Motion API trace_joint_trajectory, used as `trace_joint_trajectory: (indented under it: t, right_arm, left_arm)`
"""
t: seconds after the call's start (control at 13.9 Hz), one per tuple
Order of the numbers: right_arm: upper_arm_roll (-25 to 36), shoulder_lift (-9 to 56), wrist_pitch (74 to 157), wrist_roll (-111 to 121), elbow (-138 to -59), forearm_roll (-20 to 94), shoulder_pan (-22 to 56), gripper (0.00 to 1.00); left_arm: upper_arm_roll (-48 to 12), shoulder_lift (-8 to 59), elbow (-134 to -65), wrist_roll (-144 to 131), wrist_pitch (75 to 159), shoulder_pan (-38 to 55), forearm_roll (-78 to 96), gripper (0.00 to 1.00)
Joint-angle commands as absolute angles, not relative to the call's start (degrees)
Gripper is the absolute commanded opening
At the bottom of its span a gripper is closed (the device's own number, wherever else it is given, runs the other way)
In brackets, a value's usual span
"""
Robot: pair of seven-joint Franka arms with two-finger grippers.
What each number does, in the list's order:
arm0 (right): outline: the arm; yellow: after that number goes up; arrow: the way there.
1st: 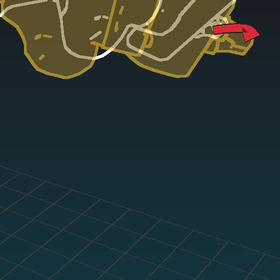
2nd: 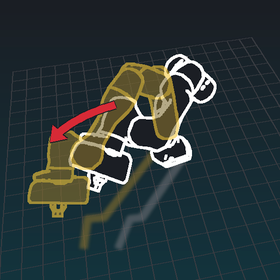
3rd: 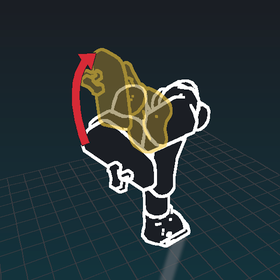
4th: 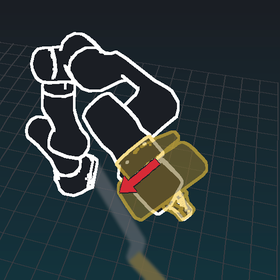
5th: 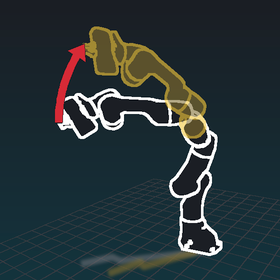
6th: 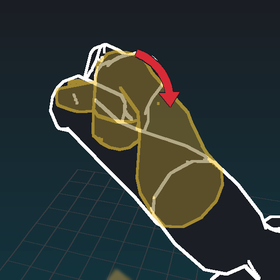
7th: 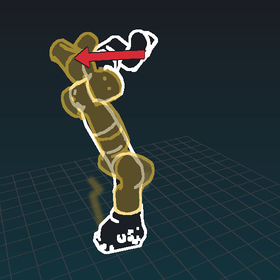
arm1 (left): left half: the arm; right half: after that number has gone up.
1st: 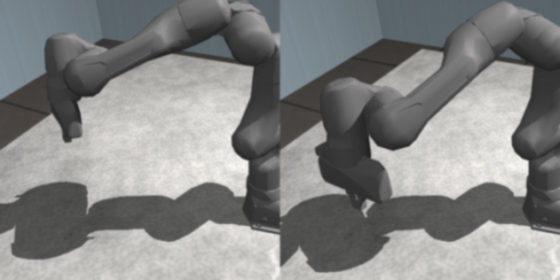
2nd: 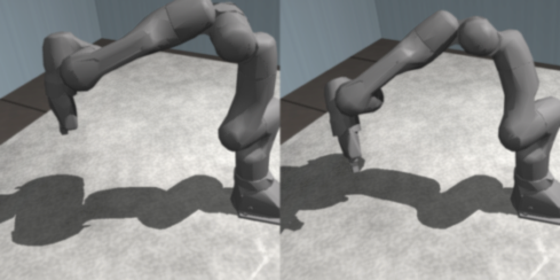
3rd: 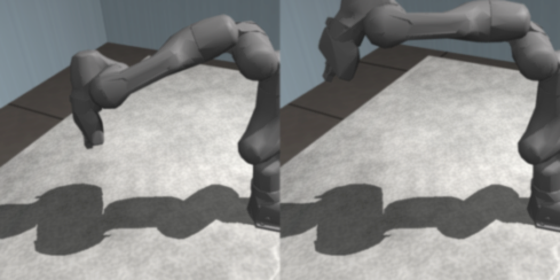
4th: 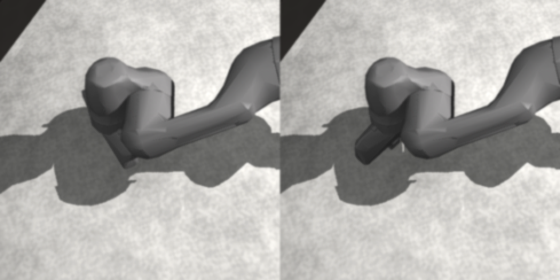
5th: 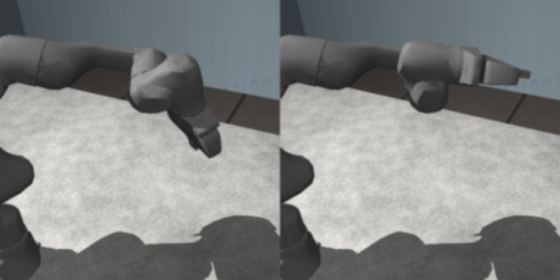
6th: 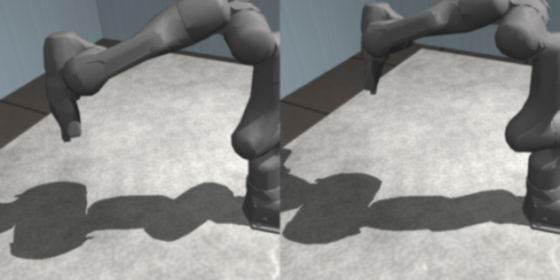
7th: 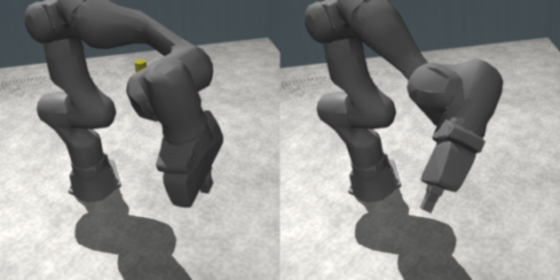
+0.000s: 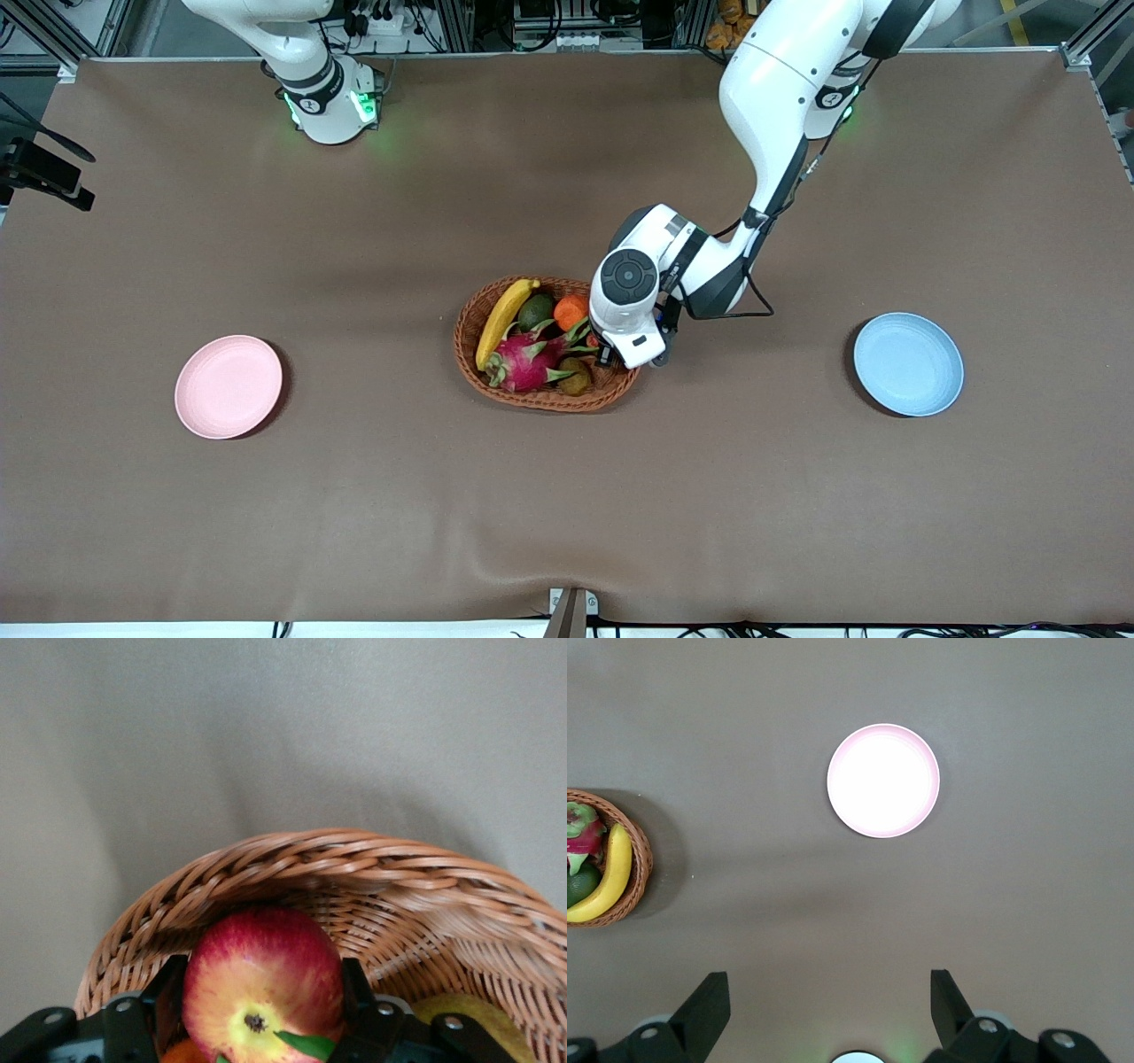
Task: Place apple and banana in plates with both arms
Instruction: 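Grasp the red apple with the left gripper and lift it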
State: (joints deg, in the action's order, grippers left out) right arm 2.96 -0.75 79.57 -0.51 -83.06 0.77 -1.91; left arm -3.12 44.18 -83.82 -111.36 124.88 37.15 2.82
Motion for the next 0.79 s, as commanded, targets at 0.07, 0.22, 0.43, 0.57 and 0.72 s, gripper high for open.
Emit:
trace_joint_trajectory:
  t: [0.07, 0.22, 0.43, 0.57, 0.72]
  right_arm:
    - [2.64, -0.26, 79.37, -1.23, -82.18, 1.14, -2.2, 1.0]
    - [2.64, -0.26, 79.37, -1.23, -82.18, 1.05, -2.2, 1.0]
    - [2.55, 0.09, 79.37, -1.23, -82.18, 1.23, -2.11, 1.0]
    - [2.55, 0.61, 79.28, -1.23, -82.26, 1.14, -0.8, 1.0]
    - [2.55, 2.01, 79.19, -1.23, -82.35, 1.14, 1.22, 1.0]
  left_arm:
    - [-2.64, 40.44, -82.97, -112.15, 121.66, 35.0, 1.94, 0.0]
    - [-2.81, 35.97, -82.97, -109.62, 115.86, 33.75, 1.93, 0.0]
    - [-2.64, 29.2, -82.97, -105.22, 108.31, 31.91, 1.94, 0.0]
    - [-2.64, 24.89, -83.06, -100.22, 101.46, 29.81, 2.11, 0.0]
    - [-3.07, 20.5, -83.23, -96.0, 94.43, 25.86, 2.72, 0.0]
